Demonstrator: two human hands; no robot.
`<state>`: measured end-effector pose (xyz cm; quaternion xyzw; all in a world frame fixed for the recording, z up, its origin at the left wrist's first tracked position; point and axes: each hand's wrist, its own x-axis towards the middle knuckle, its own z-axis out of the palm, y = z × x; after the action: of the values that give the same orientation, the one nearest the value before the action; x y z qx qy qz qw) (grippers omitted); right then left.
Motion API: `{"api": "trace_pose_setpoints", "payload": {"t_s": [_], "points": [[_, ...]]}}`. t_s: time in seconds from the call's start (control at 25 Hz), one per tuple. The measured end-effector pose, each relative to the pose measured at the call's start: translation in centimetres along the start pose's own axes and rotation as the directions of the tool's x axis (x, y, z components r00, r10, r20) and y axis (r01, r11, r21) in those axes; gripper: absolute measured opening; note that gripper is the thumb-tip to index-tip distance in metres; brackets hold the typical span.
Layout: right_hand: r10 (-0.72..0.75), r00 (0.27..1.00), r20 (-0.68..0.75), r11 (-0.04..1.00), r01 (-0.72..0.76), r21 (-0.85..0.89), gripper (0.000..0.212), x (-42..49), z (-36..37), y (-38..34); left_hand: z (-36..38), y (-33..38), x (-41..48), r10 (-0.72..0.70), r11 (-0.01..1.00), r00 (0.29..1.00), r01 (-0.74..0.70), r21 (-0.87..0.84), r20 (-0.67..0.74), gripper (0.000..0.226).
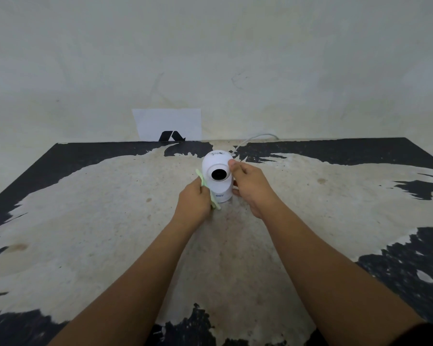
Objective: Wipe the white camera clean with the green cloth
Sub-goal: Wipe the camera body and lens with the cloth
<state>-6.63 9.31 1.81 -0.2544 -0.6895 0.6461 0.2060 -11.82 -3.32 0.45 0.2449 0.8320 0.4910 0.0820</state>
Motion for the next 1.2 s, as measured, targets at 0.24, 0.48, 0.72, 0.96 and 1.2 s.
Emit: {"api": "trace_pose_setpoints", "payload": {"t_s": [0.24,0.48,0.72,0.96,1.2], "points": [[0.019,0.999,0.026,0.999,-0.018,-0.036,0.032,-0.5,-0.2,-0.4,-1.7,0.5,-2.1,-0.038,0.999,0.989,0.036,0.019,0.142,0.025],[-0.153,0.988,0.032,0.988,0.153,-0.012,0.026,-4.5,-2.1,-2.7,-4.0,2.9,-3.8,0.046,0.982,0.962,0.006,-0.19,0.27,0.036],[-0.017,0.955,0.295,0.997,0.037,-0.063,0.012,-5.5,-3.7,-2.6,-4.5,4.5,-2.8,0.074,0.95,0.99,-0.033,-0.31,0.12,0.013],[-0.202,0.956,-0.213,0.977,0.184,-0.104,0.013,-2.4,-4.0,-4.9,-4.3,0.7,0.1,-0.061,0.988,0.997,0.066,-0.138,0.037,0.047],[-0.441,0.895,0.064,0.742,0.404,-0.535,0.025,-1.3,0.4,-5.5,-1.4,-0.7,1.4,-0.023,0.997,0.98,0.008,0.077,0.199,0.093]]}}
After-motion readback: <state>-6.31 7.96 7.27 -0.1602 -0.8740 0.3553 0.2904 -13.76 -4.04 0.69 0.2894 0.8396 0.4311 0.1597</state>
